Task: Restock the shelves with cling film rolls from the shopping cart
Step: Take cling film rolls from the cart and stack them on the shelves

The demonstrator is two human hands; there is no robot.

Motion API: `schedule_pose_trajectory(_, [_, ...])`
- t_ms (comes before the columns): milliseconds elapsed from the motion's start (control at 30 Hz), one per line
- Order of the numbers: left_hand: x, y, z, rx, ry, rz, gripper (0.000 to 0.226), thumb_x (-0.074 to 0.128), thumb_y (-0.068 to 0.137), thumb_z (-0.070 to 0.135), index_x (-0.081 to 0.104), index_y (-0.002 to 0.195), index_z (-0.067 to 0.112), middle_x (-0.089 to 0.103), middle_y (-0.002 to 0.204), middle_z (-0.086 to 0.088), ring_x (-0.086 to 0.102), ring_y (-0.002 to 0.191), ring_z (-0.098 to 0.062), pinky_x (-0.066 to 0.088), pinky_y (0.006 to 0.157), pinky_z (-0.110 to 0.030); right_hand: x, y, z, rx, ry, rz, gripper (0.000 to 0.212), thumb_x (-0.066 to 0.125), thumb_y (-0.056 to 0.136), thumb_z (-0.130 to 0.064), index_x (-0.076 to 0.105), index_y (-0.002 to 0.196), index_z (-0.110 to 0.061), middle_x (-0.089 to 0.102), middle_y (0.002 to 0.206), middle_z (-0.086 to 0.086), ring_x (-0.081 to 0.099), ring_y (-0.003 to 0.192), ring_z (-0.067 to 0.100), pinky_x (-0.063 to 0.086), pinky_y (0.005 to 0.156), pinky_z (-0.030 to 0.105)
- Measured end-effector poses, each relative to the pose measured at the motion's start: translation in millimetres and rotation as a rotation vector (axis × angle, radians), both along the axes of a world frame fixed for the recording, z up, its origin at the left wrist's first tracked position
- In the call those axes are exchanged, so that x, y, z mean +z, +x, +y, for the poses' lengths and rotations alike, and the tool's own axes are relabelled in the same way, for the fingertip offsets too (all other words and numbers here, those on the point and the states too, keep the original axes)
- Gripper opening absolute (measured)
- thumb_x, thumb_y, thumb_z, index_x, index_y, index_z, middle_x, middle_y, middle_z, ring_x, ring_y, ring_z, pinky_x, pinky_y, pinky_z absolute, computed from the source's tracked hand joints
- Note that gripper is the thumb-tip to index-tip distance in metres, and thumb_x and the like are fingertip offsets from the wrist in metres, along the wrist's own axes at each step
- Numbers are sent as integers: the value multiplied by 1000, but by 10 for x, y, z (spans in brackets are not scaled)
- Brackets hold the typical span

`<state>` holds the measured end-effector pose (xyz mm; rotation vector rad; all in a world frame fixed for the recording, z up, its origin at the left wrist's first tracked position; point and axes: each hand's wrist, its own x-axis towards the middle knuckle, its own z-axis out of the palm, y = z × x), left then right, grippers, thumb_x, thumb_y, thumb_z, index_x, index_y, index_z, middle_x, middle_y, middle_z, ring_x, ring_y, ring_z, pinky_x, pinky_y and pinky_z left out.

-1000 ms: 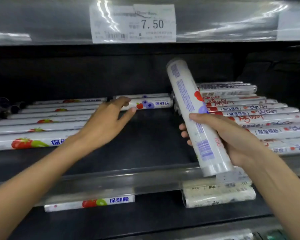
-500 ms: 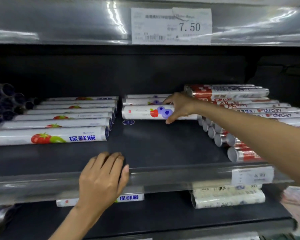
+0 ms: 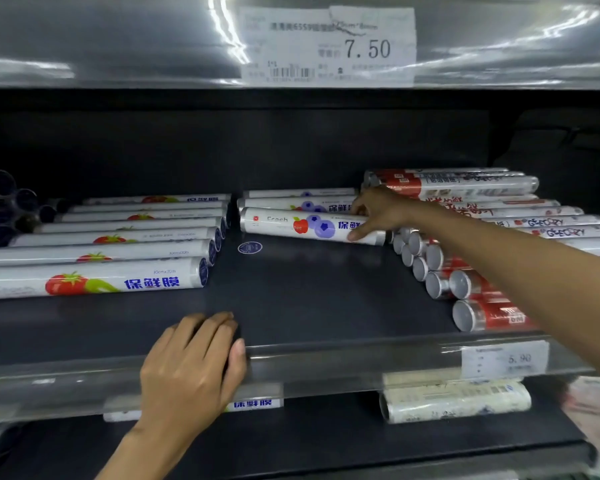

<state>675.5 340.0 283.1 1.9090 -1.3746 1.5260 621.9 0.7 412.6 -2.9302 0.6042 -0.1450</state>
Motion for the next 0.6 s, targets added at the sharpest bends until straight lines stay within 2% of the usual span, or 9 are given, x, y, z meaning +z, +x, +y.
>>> schedule_pose_trajectory(100, [4,3,0,-2,5,4,40,39,94,19,71,77,3,71,84,-9,65,69,-31,39,63,-32,2,121,5,-10,-29,-15,49,81,72,-33,66,104,0,63,100,12,57,97,28,45,73,31])
schedule_pose_trajectory(200, [3,-10,-2,-5,6,15,40,38,94,19,71,76,2,71,84,-9,65,68,-31,40,62,-33,-13,239,-42,-21,-72,-41,55,83,68,-28,62,113,-4,55,117,12,50,109,26,44,84,31])
schedule_pose_trajectory(333, [9,-20,2,16,17,17,41,37,95,19,71,78,2,71,85,-9,65,70,-31,39,64,-33,0,318,-89,-35,-60,-36,58,87,63,-29,64,110,-4,59,117,13,54,105,26,42,79,28])
schedule_pose_trajectory(467, [7,-28,7,30,25,16,41,37,95,19,71,79,2,71,85,-10,65,70,-31,37,64,-32,-34,341,-63,-35,-64,-125,56,84,68,-26,65,116,-6,63,119,10,56,109,25,41,90,29])
schedule_pose_trajectory(600, [11,-33,4,31,26,23,41,37,95,18,71,79,2,71,85,-9,65,69,-31,37,63,-32,-53,384,-100,-42,-109,-162,61,84,67,-23,61,121,-8,57,125,12,53,113,27,41,91,31])
